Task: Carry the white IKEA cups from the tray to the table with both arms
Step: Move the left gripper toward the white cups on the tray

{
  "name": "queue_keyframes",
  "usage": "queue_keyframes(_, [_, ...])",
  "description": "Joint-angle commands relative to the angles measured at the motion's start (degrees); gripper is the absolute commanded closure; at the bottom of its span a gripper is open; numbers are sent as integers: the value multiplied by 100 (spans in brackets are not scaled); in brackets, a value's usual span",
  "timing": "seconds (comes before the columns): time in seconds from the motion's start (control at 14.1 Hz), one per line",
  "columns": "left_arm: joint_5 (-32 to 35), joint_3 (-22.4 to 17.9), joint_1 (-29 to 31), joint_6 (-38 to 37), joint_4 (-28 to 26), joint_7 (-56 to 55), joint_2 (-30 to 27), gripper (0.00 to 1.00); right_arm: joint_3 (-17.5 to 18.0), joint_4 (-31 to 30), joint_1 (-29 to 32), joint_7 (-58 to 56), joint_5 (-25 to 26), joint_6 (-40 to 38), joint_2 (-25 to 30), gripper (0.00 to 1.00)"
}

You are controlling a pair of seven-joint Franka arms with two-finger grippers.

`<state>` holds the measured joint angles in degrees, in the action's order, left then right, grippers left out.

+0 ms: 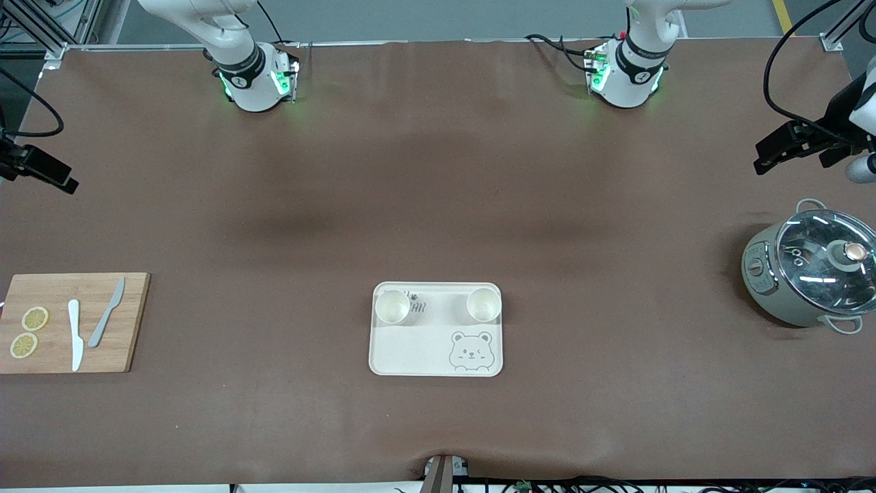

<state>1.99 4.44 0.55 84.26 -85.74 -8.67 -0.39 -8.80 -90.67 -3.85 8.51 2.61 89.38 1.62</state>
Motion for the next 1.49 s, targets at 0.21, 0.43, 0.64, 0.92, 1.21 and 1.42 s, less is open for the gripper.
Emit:
queue_keyframes(0.21, [47, 4, -29, -112, 118, 41, 39, 0, 10, 85, 33, 80, -32, -87, -39, 0])
queue_keyframes(0.43, [82, 4, -47, -103, 232, 59, 152, 0, 10, 93, 25, 71, -32, -78, -39, 0])
queue_keyframes(0.64, [135, 4, -38, -103, 329, 50, 241, 0, 9, 93, 25, 71, -32, -78, -39, 0])
queue_keyframes(0.92, [56, 127, -134, -103, 303, -203, 302, 0, 1, 93, -1, 80, -32, -79, -48, 0])
queue_keyframes(1.21, [-154, 294, -407, 133, 312, -688, 820, 0, 1, 120, -19, 80, -32, -78, -39, 0])
queue_keyframes(1.42, [-383, 294, -608, 696, 303, -863, 1154, 0, 10, 129, -37, 80, -32, -78, -39, 0])
